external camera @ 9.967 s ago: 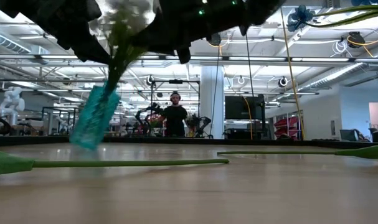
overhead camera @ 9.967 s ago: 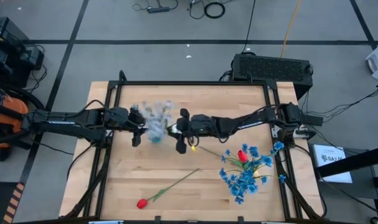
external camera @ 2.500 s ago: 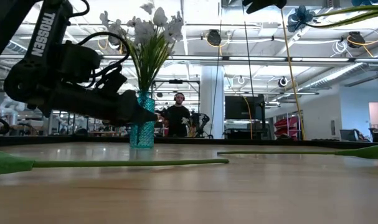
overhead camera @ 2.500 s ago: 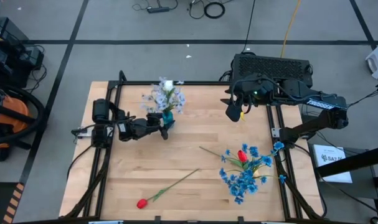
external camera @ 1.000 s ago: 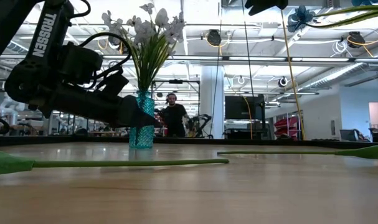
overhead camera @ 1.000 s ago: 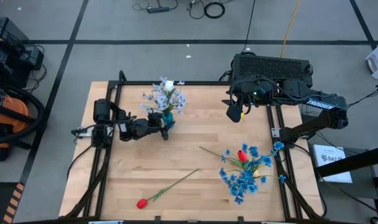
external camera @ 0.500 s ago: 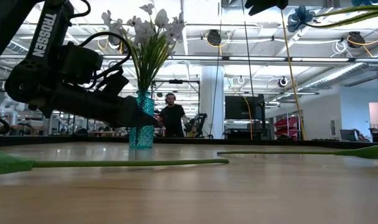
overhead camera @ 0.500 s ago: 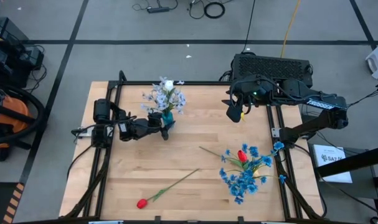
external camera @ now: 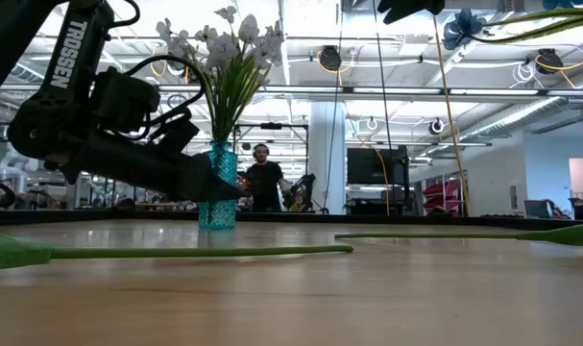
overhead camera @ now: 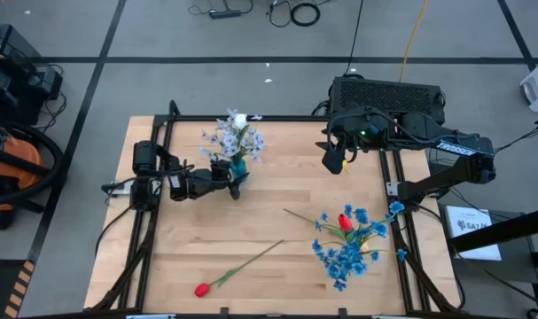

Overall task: Sort flowers into vase by color
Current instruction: Adjust the blue transparent vase

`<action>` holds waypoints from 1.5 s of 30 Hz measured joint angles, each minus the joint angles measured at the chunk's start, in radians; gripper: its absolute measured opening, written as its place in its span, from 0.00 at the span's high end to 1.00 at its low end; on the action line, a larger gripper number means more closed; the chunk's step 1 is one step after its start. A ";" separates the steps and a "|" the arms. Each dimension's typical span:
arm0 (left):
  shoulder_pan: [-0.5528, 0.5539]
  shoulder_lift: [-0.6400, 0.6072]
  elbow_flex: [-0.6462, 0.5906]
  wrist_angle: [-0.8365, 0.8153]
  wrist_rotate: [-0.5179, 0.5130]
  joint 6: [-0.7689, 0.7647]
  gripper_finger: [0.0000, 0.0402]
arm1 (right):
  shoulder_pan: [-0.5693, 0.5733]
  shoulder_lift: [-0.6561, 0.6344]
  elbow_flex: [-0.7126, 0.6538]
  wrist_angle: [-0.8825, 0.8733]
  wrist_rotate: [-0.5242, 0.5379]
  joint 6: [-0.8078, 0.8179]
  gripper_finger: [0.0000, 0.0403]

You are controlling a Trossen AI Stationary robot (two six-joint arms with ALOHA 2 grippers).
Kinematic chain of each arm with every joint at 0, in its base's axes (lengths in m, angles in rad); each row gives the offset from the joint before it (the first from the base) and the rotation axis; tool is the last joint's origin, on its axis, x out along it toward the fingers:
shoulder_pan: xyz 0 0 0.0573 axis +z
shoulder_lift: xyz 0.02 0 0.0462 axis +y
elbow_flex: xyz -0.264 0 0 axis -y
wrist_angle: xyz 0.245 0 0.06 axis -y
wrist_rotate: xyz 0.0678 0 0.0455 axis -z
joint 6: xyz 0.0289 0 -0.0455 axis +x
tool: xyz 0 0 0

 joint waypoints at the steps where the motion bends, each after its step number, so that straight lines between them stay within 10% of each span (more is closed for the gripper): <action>1: 0.000 0.000 0.000 -0.005 0.000 0.000 0.32 | 0.000 0.000 0.000 0.000 0.000 0.000 0.55; 45: -0.029 -0.186 -0.047 0.051 -0.051 0.083 0.32 | 0.000 0.000 0.000 -0.014 0.000 -0.004 0.55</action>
